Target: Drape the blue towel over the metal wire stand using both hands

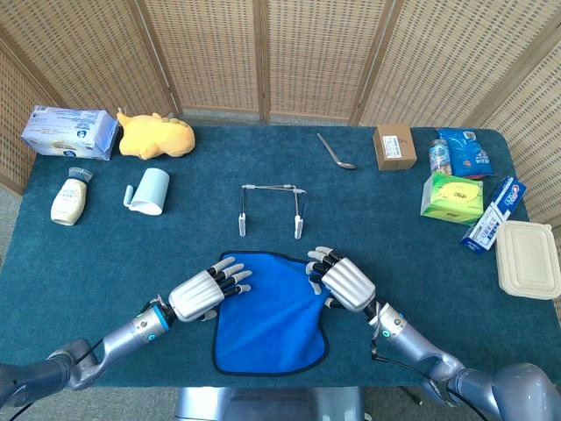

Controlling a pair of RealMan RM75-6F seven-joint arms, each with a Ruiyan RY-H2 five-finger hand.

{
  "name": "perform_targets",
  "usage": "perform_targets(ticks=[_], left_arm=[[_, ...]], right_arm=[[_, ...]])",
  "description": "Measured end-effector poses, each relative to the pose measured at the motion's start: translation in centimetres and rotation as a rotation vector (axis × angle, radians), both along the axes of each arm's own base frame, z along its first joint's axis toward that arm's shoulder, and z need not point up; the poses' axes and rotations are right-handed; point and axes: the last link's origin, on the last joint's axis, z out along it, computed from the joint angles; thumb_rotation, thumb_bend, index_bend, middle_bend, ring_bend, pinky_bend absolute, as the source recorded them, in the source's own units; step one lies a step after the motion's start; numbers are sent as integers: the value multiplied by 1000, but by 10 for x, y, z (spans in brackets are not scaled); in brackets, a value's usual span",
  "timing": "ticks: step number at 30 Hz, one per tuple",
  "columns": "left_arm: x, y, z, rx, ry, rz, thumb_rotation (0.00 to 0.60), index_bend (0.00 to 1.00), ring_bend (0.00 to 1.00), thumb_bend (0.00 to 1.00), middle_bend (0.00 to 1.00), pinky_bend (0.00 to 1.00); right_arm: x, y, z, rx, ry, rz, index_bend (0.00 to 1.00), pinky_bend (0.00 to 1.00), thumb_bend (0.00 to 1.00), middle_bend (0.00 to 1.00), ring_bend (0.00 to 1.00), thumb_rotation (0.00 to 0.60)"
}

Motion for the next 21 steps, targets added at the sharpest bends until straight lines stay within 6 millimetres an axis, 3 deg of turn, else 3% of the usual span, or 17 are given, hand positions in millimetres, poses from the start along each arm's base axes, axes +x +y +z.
perform_targets(ticks=[8,21], left_arm=[[2,3,-1,-1,-24,37,600,209,24,353,107,0],[8,1,-11,-21,-33,52,600,265,57,524,138,11]], right_arm=[[1,0,2,-1,-2,1,839,221,361,410,209,600],[0,0,4,-6,-7,-4,837,224,366,411,212,600]])
